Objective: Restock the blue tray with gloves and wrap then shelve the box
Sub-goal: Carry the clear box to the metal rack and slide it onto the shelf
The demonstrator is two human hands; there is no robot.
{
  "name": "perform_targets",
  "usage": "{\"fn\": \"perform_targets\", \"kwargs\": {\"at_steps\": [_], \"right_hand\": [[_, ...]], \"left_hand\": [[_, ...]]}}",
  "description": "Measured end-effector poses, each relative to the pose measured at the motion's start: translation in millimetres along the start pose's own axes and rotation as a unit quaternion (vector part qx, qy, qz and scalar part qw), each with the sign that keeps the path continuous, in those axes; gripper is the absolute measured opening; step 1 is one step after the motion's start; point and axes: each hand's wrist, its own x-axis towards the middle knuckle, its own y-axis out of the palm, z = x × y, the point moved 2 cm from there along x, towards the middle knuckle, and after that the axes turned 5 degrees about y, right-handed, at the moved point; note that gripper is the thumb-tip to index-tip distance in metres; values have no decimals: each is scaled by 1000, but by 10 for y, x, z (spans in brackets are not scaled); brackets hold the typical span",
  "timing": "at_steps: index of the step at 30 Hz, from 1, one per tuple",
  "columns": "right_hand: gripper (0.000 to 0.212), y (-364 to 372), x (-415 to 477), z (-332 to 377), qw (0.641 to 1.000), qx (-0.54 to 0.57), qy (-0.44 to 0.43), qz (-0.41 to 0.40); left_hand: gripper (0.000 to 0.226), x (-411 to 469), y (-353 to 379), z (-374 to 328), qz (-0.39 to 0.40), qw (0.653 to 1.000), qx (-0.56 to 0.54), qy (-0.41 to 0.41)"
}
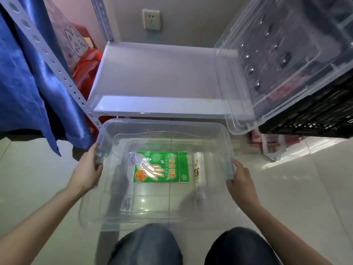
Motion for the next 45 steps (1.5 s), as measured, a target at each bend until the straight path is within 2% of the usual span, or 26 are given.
{"fn": "perform_targets", "kwargs": {"at_steps": [3,8,10,12,14,16,18,21,23,26,32,38,42,45], "right_hand": [[66,-60,99,26,1000,20,2,-1],[52,-279,124,113,995,-64,19,67],[47,-478,100,238,998,-53,17,10],[55,-800,125,437,994,7,21,-109],[66,-1121,208,687,976,105,23,-190],[68,-1430,265,965,958,175,11,-225],[57,-1679,329,1226,942,238,1,-238],[47,-1906,397,1468,923,293,26,-247],[26,-1919,386,1555,927,280,36,-247],[14,-1753,264,1631,933,265,25,-243],[21,-1465,-272,1631,932,267,-13,-245],[18,-1464,-883,1365,938,274,-40,-208],[40,-1470,-1268,1184,949,260,-42,-174],[43,-1564,-1474,1131,956,232,-37,-179]], "left_hand": [[77,107,43,-81,12,1000,12,10],[70,220,-84,-317,58,990,122,-32],[67,288,-216,-553,50,989,142,-4],[59,362,-376,-854,25,991,122,50],[50,452,-497,-1180,17,992,69,104],[44,503,-617,-1589,11,985,17,171],[42,527,-728,-2017,-3,971,-13,238],[43,461,-799,-2611,-2,936,-22,350],[44,378,-789,-2928,8,909,-15,416],[48,271,-762,-3274,26,887,-36,460],[54,56,-824,-3529,42,868,-146,473],[57,31,-1011,-3564,10,840,-99,533],[64,-8,-1118,-3670,-38,813,-68,577],[74,-33,-1197,-3828,-101,787,-28,608]]}}
